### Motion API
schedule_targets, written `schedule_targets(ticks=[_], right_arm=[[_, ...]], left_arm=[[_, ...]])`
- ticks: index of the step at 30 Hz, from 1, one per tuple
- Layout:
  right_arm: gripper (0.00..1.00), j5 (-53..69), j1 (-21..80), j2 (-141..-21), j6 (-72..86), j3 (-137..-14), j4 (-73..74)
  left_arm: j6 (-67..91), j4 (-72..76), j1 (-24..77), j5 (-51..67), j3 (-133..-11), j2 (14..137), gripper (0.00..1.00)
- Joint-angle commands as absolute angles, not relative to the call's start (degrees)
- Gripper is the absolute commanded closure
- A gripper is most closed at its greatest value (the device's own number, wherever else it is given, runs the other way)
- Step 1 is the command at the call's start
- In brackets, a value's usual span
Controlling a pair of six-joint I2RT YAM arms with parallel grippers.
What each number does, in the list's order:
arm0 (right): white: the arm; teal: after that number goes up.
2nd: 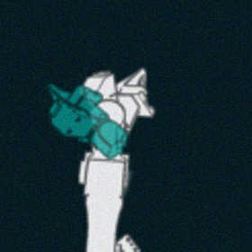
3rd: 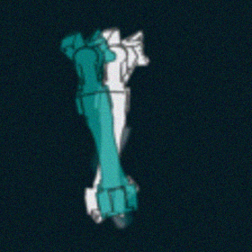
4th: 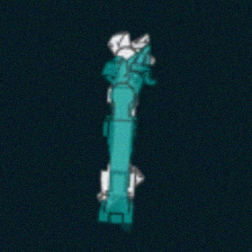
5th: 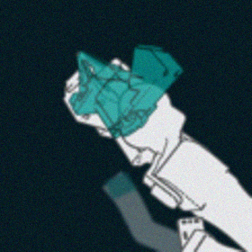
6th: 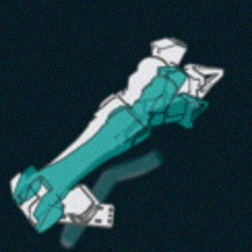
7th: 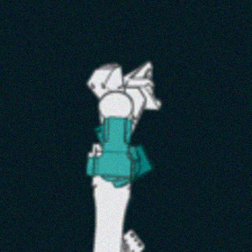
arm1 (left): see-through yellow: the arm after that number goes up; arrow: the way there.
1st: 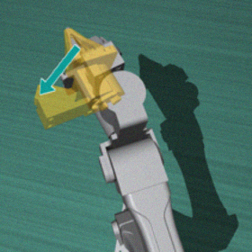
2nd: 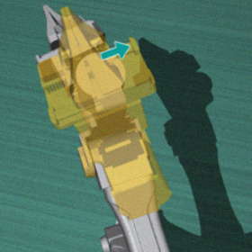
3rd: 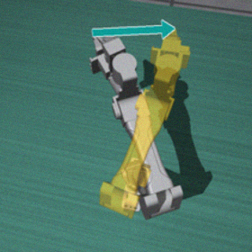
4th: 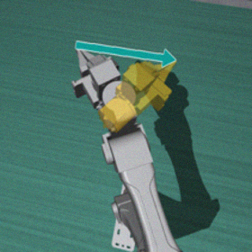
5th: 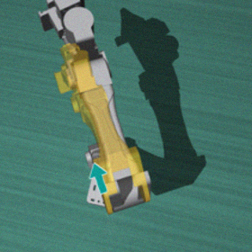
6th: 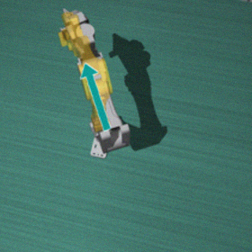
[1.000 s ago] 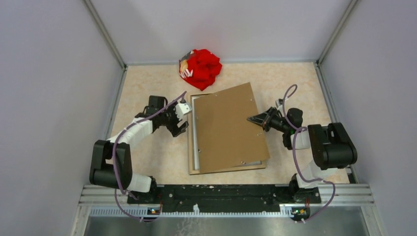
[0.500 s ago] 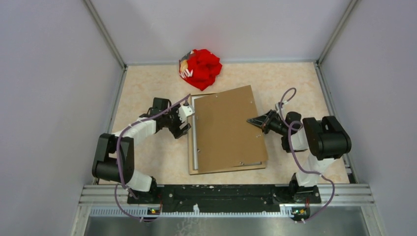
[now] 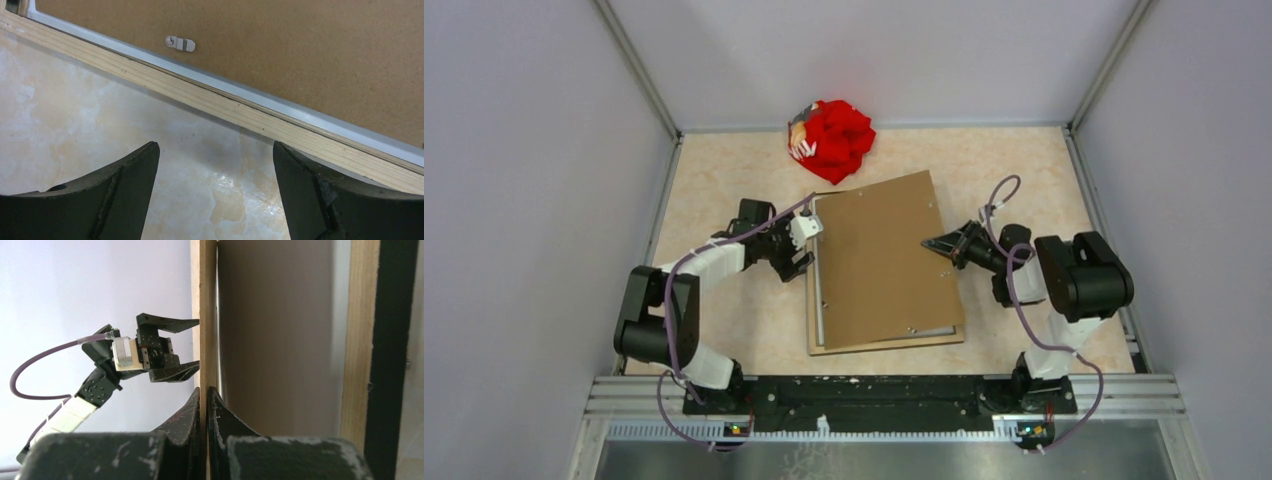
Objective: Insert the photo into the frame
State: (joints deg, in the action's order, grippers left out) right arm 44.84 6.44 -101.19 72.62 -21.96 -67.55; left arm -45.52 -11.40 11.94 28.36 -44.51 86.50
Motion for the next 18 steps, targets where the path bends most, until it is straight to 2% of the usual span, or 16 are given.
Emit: schedule_targets(ticks=[1, 18], right_arm=[[1.0, 45.2, 8.5, -102.3, 71.8, -24.3, -71.7], [1.0, 40.9, 10.7, -98.7, 66.9, -25.3, -66.3]], left_arm=[[-45.2, -8.6, 12.5, 28.9, -44.5, 87.6, 0.1], [-44.6, -7.3, 13.7, 30.3, -44.4, 89.1, 0.11]])
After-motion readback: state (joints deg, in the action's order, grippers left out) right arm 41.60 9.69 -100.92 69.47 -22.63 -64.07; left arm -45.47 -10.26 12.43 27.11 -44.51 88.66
